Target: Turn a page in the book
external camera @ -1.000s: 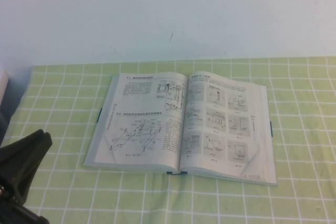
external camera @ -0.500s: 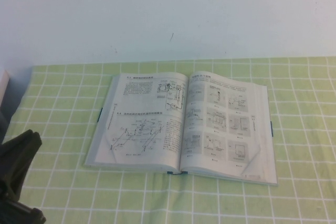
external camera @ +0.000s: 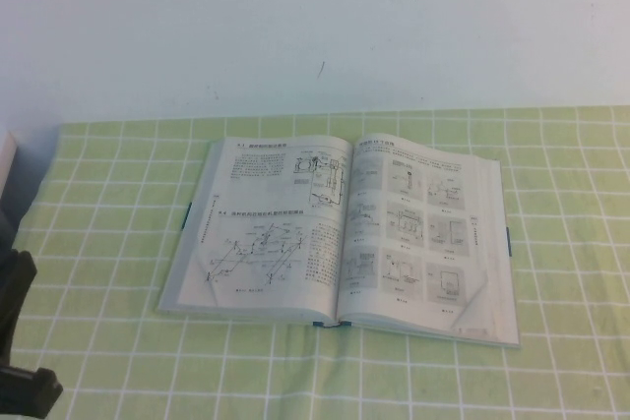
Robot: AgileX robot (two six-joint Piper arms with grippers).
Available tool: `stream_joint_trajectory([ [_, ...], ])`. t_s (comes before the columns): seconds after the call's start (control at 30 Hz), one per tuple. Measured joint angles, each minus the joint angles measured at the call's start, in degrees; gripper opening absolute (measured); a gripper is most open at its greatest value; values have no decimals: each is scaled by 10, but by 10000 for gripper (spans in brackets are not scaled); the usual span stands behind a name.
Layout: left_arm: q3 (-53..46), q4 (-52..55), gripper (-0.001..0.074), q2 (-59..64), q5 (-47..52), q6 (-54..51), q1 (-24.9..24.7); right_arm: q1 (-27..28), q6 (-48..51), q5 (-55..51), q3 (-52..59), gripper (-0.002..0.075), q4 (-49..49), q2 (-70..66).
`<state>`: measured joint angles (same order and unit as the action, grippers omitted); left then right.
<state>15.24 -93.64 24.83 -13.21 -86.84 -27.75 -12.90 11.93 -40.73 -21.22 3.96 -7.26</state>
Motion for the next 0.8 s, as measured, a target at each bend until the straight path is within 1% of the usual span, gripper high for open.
stream_joint_trajectory([
  [0.13,-6,-3,-3,-15,-40,-4,8,0,0,0,0,-1,0,0],
  [0.23,-17,-6,-3,-31,-49,-7,44,0,0,0,0,-1,0,0],
  [0.4,-40,-9,-3,-79,-4,-25,148,0,0,0,0,-1,0,0],
  [0.43,-42,-9,-3,-83,4,-28,161,0,0,0,0,-1,0,0],
  [0.47,-46,-9,-3,-102,22,-37,191,0,0,0,0,-1,0,0],
  [0.6,-56,-9,-3,-138,56,-48,248,0,0,0,0,-1,0,0],
  [0.67,-59,-6,-3,-146,62,-50,261,0,0,0,0,-1,0,0],
  [0.8,-63,-6,-3,-147,67,-50,268,0,-1,-1,0,-1,0,0],
])
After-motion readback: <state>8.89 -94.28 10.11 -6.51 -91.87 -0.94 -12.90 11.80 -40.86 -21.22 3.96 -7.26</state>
